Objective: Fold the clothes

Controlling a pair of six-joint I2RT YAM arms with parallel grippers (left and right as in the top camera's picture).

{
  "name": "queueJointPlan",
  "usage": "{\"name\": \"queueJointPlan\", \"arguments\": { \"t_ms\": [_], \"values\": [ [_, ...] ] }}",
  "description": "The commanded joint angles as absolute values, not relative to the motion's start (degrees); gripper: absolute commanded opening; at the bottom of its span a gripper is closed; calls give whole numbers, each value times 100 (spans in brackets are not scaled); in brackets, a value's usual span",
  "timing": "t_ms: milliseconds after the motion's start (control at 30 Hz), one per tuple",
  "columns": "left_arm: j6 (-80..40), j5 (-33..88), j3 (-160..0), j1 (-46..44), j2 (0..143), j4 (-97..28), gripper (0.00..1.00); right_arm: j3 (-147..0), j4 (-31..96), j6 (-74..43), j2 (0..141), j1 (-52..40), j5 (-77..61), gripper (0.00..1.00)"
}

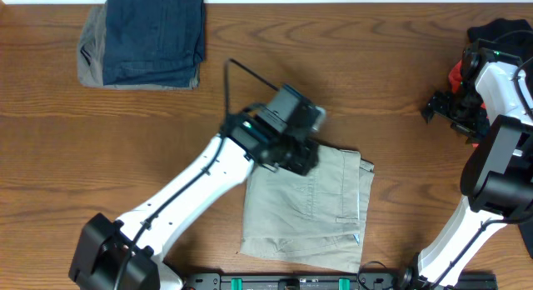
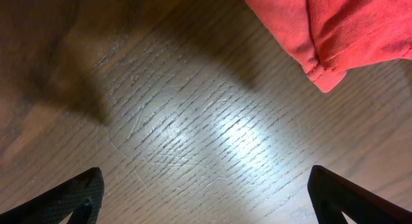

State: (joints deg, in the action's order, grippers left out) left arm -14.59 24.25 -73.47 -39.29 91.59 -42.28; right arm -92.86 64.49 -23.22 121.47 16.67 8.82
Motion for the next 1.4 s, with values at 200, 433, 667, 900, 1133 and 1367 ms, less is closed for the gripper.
{"name": "queueJointPlan", "arguments": {
  "t_ms": [200, 433, 667, 900, 1133, 1367],
  "values": [
    [-1918, 1378, -7275, -3129, 9480, -5162, 33, -9373, 6445, -2314, 12151, 1686, 941, 99],
    [-1767, 2499, -7242, -3188, 9950, -4805, 6, -9373, 6445, -2314, 12151, 1686, 941, 99],
    [-1837, 3271, -7242, -3817, 10628, -4125, 6, -9373, 6445, -2314, 12151, 1686, 941, 99],
    [-1835, 3413, -7242, -4458, 10984, -4051, 6, -9373, 6445, -2314, 12151, 1686, 941, 99],
    [-1929, 3389, -7214, -4856, 11253, -3999, 6, -9373, 6445, -2314, 12151, 1686, 941, 99],
    [-2178, 3887, -7135, -5072, 11692, -3911, 6, -9373, 6445, -2314, 12151, 1686, 941, 99]
  ]
}}
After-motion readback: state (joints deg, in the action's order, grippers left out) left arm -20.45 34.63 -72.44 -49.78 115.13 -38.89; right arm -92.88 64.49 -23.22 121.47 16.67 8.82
